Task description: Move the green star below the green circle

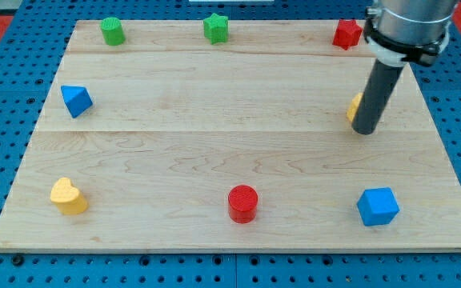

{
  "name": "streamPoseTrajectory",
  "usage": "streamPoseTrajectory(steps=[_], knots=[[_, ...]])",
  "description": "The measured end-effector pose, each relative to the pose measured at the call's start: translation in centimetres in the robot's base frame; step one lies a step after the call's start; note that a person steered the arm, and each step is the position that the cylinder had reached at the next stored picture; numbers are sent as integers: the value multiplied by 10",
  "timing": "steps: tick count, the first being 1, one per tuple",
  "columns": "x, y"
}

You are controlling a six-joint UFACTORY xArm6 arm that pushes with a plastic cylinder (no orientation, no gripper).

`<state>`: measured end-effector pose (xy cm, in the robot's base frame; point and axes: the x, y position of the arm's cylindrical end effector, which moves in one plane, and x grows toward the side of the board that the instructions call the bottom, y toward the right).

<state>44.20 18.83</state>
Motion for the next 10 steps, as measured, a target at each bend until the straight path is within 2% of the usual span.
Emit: streamPoseTrajectory(steps=[2, 3, 4, 5, 6, 8, 9, 10], knots=[[4, 1], [15, 25], [56, 18], [71, 29], [50, -31], [-46, -180], [-108, -192], [-174, -168]])
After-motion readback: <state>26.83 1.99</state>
